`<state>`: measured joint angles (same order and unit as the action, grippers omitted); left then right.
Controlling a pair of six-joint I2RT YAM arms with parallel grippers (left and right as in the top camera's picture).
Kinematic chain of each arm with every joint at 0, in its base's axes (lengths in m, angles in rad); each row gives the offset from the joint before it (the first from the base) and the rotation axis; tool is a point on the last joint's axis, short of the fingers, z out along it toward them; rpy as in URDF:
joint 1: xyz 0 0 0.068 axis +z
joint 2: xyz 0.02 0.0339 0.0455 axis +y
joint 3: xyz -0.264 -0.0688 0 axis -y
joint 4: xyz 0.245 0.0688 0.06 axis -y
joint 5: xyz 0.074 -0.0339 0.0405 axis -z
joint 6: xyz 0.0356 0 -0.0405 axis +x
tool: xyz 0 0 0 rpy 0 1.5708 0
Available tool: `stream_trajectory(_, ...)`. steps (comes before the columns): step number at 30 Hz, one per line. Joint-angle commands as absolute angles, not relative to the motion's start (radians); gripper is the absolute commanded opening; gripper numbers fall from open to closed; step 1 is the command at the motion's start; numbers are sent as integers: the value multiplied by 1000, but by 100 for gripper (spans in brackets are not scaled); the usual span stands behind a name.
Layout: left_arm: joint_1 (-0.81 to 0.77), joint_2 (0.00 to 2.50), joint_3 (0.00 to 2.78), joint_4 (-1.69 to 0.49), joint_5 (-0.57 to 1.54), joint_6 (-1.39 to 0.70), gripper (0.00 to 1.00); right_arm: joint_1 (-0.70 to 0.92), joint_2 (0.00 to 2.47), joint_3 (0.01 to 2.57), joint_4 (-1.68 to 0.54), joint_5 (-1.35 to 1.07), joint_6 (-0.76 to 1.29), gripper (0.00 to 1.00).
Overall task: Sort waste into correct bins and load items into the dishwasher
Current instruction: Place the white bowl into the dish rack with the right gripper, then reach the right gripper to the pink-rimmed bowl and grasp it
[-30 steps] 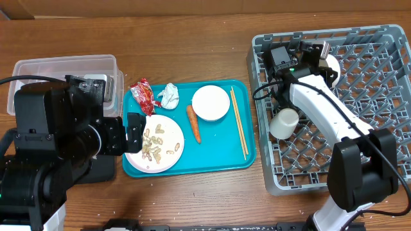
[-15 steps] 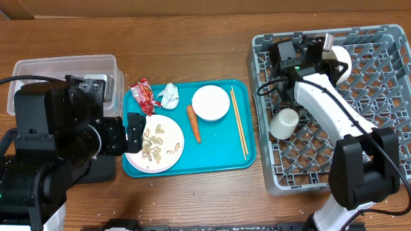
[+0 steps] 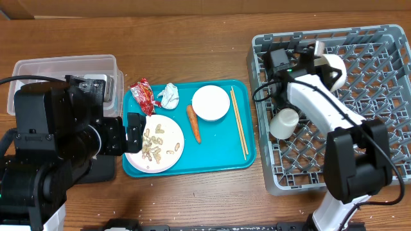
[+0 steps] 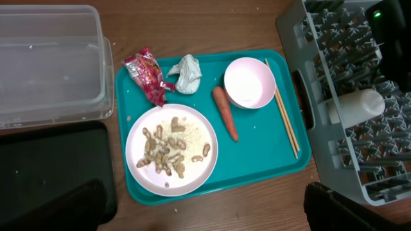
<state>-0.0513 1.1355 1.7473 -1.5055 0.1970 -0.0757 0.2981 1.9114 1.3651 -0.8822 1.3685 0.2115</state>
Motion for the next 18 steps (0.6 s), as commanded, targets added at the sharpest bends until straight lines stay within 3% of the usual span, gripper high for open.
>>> stream_trajectory(1, -45, 1139, 1764, -1507, 191, -75, 100, 371, 1919, 1369, -897, 1312, 209, 75)
stream_trajectory(4, -45, 1139, 1764, -1507, 192, -75, 100, 418, 1886, 1420, -943, 1207, 209, 81)
stream_trajectory(7, -45, 1139, 1764, -1507, 191, -75, 100, 458, 1840, 1542, -1054, 1013, 240, 76)
stream_trajectory(12, -45, 1139, 1764, -1507, 192, -75, 100, 505, 1788, 1798, -1216, 384, 235, 72)
stream_trajectory(16, -45, 1139, 1764, -1507, 191, -75, 100, 513, 1781, 1856, -1196, -138, 282, 65)
stream_trajectory(18, -45, 1139, 1764, -1507, 191, -75, 100, 513, 1793, 1829, -1171, -184, 353, 65)
